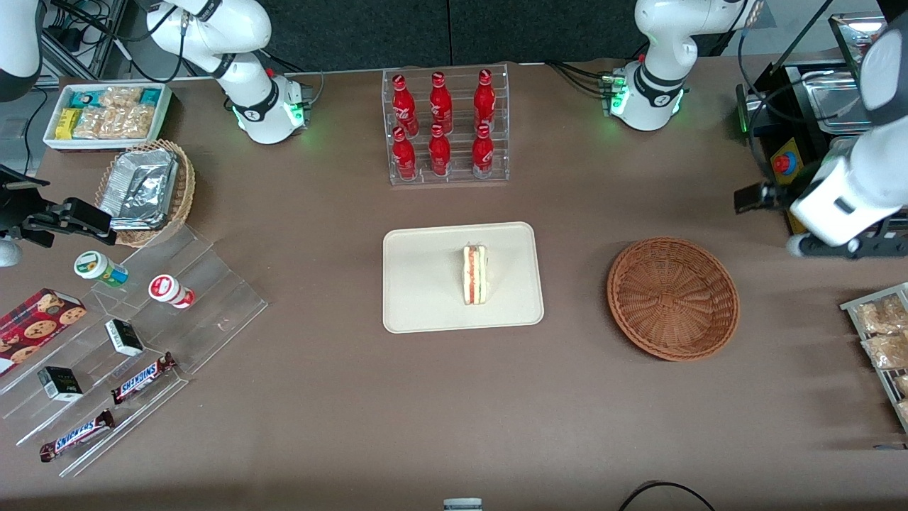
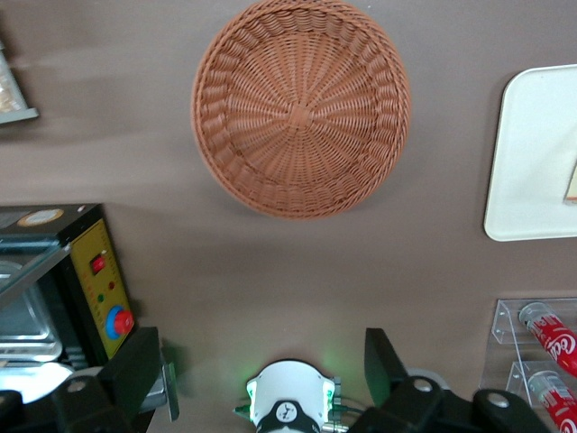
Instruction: Place sandwich from basket to tray
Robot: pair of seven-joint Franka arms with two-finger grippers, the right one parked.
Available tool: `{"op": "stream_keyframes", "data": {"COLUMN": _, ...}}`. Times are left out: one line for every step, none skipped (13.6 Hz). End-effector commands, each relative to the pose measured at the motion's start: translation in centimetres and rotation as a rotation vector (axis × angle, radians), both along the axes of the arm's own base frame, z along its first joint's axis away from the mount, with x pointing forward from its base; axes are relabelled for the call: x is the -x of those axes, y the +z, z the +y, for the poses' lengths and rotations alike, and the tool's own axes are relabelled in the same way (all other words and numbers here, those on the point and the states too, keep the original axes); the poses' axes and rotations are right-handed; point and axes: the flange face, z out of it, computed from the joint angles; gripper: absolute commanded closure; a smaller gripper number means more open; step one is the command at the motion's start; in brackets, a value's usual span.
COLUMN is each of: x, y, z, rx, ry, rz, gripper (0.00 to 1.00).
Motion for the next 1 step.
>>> {"op": "stream_keyframes", "data": {"x": 1.61, "y": 2.02, "z": 1.07, "rx": 0.013, "ry": 0.011, "rz": -0.009, "gripper": 0.00}}
